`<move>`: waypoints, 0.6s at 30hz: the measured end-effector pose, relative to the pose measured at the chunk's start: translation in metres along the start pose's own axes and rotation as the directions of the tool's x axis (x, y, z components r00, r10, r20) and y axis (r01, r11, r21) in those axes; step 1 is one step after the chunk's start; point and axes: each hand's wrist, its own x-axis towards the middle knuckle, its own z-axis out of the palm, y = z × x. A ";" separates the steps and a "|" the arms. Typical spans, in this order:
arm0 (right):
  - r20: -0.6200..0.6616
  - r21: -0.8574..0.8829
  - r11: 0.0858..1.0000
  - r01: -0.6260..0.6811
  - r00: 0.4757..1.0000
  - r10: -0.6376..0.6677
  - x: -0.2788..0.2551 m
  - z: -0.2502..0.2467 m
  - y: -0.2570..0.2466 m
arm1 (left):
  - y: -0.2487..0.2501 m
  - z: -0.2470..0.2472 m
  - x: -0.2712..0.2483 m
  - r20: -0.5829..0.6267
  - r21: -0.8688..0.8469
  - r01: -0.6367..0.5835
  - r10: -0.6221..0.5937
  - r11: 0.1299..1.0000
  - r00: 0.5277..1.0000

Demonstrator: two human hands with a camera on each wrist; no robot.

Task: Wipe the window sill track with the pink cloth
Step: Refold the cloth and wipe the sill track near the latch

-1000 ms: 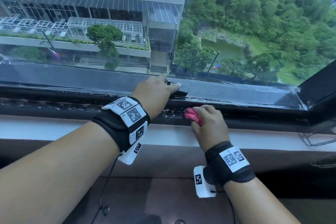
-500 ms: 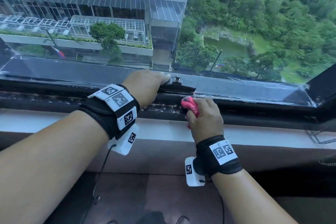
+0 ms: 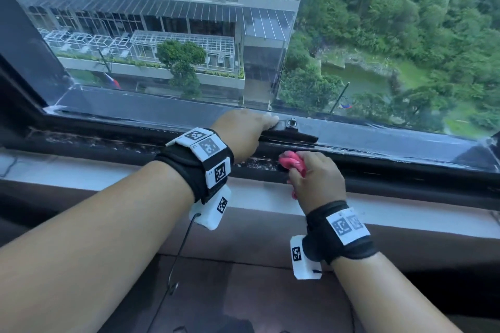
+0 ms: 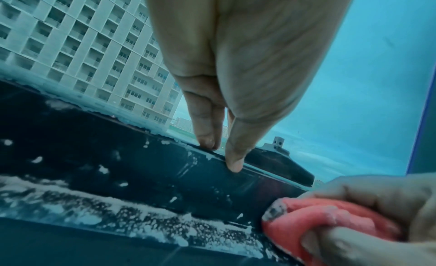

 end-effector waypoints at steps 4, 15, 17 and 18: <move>0.155 0.089 0.993 0.081 0.983 -0.094 -0.005 0.012 -0.040 | -0.008 -0.001 -0.003 -0.036 -0.050 -0.017 0.015 0.999 0.999; -0.040 -0.079 0.993 0.091 0.995 -0.094 -0.005 0.020 -0.023 | -0.010 -0.011 -0.001 0.054 -0.001 0.003 -0.002 1.000 0.999; 0.002 -0.079 0.990 0.113 0.994 -0.113 -0.006 0.024 -0.028 | -0.005 -0.009 0.000 0.044 0.015 -0.009 0.008 1.000 0.999; 0.056 -0.052 0.993 0.109 0.993 -0.107 -0.003 0.024 -0.029 | -0.003 -0.008 0.001 0.042 0.021 -0.012 0.011 1.000 0.999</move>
